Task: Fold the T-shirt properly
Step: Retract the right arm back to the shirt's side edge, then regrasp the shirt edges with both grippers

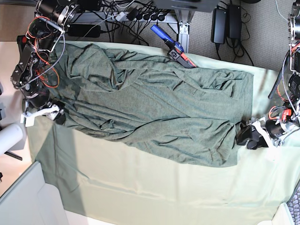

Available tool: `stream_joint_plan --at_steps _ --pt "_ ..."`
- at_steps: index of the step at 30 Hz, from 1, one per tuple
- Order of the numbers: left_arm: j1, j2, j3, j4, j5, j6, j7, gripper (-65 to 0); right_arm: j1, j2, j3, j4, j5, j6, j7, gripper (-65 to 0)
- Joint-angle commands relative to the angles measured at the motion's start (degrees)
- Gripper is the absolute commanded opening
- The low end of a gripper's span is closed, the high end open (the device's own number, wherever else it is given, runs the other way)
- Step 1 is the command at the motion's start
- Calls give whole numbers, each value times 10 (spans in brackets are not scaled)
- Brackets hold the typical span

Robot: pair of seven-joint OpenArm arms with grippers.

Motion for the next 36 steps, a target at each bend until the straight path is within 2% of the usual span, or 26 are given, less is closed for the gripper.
stream_joint_plan --at_steps 1,9,13,22,36 --pt "-17 -10 -3 7 -10 -5 -11 -278 12 14 3 8 2 2 10 -218" --pt "-52 -10 -3 7 28 -5 -12 -278 12 13 3 8 -16 1 -2 -218" --pt "-67 -9 -3 7 50 10 -25 -278 12 13 3 7 -16 2 -8 -218" --pt "-69 -6 29 -10 55 11 -28 -278 12 13 3 7 -13 2 -14 -218" --pt "-73 38 32 -51 70 11 -39 -278 12 12 3 7 6 2 -14 -218"
